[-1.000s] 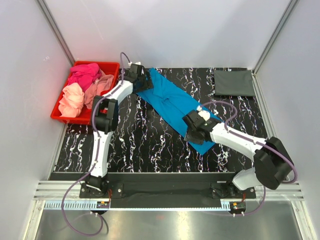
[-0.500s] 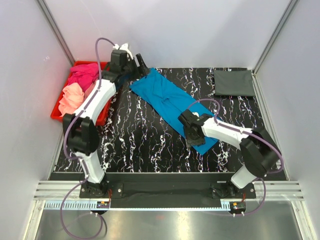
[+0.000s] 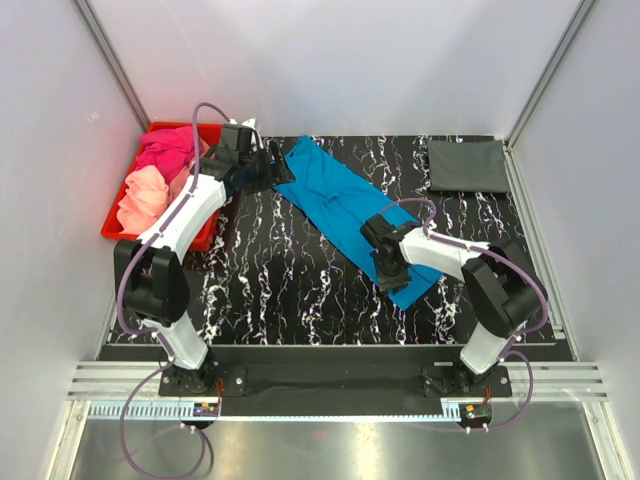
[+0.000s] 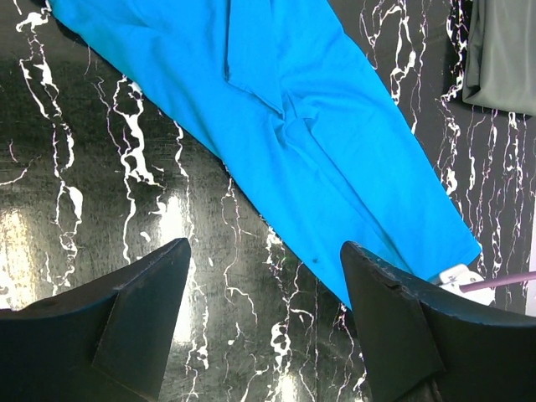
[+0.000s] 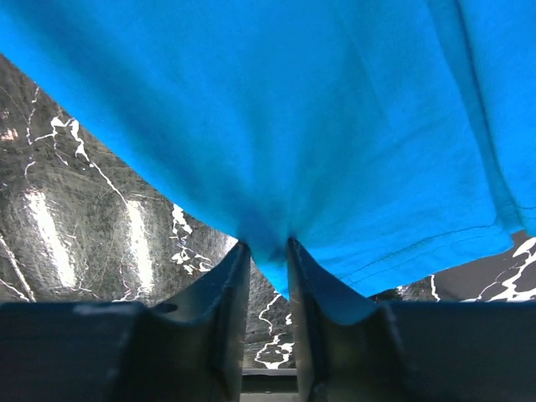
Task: Fold and stack the t-shirts
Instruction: Fold the tshirt
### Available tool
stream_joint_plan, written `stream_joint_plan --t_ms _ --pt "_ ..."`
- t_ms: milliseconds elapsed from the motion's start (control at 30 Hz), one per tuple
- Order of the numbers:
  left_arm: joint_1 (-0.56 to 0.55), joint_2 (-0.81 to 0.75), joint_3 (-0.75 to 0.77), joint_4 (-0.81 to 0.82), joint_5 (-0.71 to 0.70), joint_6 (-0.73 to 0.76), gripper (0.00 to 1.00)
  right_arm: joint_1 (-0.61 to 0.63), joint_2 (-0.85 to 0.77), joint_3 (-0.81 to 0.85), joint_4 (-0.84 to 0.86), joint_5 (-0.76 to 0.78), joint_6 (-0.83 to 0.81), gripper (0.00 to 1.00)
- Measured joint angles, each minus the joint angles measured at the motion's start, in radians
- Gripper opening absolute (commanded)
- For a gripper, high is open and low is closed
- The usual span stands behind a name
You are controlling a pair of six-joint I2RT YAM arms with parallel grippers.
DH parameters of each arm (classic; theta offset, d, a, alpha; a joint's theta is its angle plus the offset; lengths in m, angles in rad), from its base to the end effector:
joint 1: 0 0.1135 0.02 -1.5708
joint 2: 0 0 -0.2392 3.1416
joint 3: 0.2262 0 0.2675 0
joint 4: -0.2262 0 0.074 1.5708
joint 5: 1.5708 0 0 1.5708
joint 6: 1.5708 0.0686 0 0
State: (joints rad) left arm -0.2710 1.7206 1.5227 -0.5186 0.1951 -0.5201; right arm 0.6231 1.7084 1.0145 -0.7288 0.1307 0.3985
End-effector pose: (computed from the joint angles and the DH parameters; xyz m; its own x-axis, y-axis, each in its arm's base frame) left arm 0.4104 -0.1278 0.2648 -0.7496 -0.2977 -0.5911 0.0357 0.8736 -0.4853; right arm 0.2590 0.1751 0.0894 -0.9587 -0.2151 -0.1860 -0.2072 0.9764 -0.0615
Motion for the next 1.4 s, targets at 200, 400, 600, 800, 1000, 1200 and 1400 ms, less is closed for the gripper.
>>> stream_joint_plan --t_ms 200,400,600,800,1000,1200,1400 --pt "0.003 -0.002 0.000 -0.013 -0.005 0.001 0.80 0.000 0.000 0.000 -0.003 0.007 0.006 0.03" --pt "0.022 -0.001 0.000 -0.015 -0.024 0.018 0.84 0.003 -0.007 -0.003 -0.010 -0.005 0.037 0.00" --pt "0.051 0.042 0.012 -0.016 -0.050 0.034 0.80 0.072 -0.054 -0.010 -0.022 -0.060 0.123 0.00" --pt "0.058 0.208 0.070 -0.010 -0.050 0.029 0.77 0.189 -0.060 -0.026 0.000 -0.096 0.237 0.00" --pt "0.053 0.284 0.063 0.023 -0.047 0.009 0.71 0.219 -0.060 -0.027 0.002 -0.097 0.286 0.00" --pt "0.049 0.401 0.109 0.076 -0.054 0.006 0.68 0.219 -0.090 -0.050 0.007 -0.098 0.295 0.00" --pt "0.049 0.512 0.200 0.100 -0.081 -0.001 0.65 0.219 -0.097 -0.055 0.014 -0.100 0.295 0.00"
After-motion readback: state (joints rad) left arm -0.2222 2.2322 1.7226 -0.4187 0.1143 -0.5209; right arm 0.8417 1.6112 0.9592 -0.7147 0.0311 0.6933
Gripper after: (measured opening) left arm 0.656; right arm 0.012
